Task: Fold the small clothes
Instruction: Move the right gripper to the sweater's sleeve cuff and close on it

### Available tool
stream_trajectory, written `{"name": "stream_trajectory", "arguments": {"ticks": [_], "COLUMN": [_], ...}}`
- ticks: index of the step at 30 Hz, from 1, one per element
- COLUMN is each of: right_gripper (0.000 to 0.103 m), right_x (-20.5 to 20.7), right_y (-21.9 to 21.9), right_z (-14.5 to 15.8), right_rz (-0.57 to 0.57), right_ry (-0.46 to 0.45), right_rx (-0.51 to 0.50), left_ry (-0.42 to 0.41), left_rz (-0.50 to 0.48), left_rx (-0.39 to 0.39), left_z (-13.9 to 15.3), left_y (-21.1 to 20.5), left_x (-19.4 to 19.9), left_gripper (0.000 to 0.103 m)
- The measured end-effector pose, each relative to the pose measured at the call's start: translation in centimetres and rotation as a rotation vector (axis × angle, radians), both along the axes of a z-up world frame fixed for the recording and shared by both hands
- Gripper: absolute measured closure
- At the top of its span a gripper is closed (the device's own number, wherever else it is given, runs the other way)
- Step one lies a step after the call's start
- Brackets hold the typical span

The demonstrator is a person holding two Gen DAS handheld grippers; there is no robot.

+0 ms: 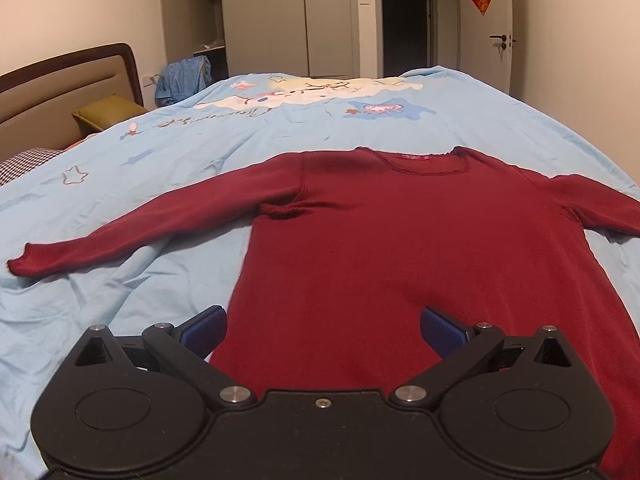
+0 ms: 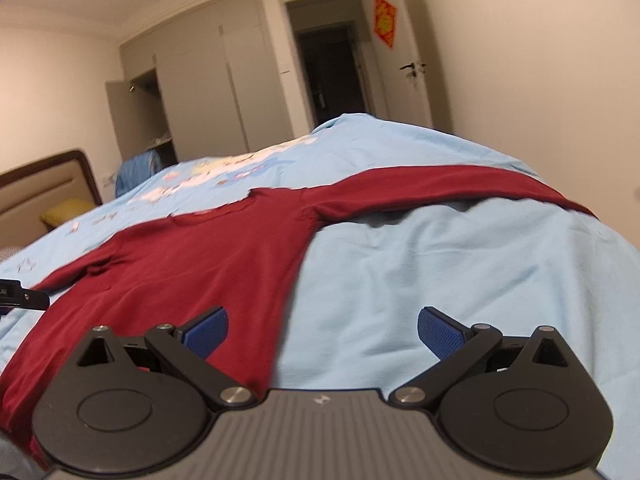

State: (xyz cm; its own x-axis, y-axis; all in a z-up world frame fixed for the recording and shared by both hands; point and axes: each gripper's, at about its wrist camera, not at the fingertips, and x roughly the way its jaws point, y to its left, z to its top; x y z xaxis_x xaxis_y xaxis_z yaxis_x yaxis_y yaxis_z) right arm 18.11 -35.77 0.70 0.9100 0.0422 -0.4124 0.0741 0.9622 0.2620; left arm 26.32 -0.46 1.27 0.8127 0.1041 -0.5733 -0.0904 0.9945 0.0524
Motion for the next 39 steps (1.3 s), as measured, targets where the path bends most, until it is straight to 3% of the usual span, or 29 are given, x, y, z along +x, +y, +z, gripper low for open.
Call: {"name": "stream_trajectory", "arguments": {"ticks": [8, 13, 20, 23, 27, 33, 37, 39], "right_gripper": [0.000, 0.000, 0.000, 0.000, 0.000, 0.000, 0.013, 0.025], "right_x": [1.3, 4.5, 8.9, 10.8, 11.5, 13.4, 15.0, 15.7], "right_y": [-5.3, -10.6, -17.7, -20.8, -24.3, -27.2, -28.1, -28.5], "right_z": [0.2, 0.9, 1.2, 0.5, -1.7, -4.3, -5.2, -5.9], "right_rz": [-0.096, -0.212, -0.353, -0.411, -0.506, -0.603, -0.653, -0.685], "right_ry": [-0.034, -0.038, -0.061, -0.030, -0.027, -0.063, -0.056, -0.043], "right_rx": [0.067, 0.167, 0.281, 0.362, 0.547, 0.615, 0.593, 0.583], "left_ry": [-0.055, -0.088, -0.071, -0.044, -0.052, -0.052, -0.058, -0.061], "left_rz": [-0.048, -0.055, -0.076, -0.071, -0.064, -0.065, -0.064, -0.064], "left_rx": [-0.042, -0.052, -0.065, -0.062, -0.088, -0.090, -0.083, -0.079], "left_z": [-1.4, -2.4, -4.8, -6.0, -6.9, -7.3, -7.5, -7.5], "left_y": [-1.6, -2.7, -3.5, -3.5, -3.1, -3.0, -3.1, -3.2], "left_x": [5.2, 7.7, 9.3, 9.5, 9.4, 9.4, 9.3, 9.2], "left_gripper": [0.001, 0.001, 0.001, 0.001, 0.000, 0.000, 0.000, 0.000]}}
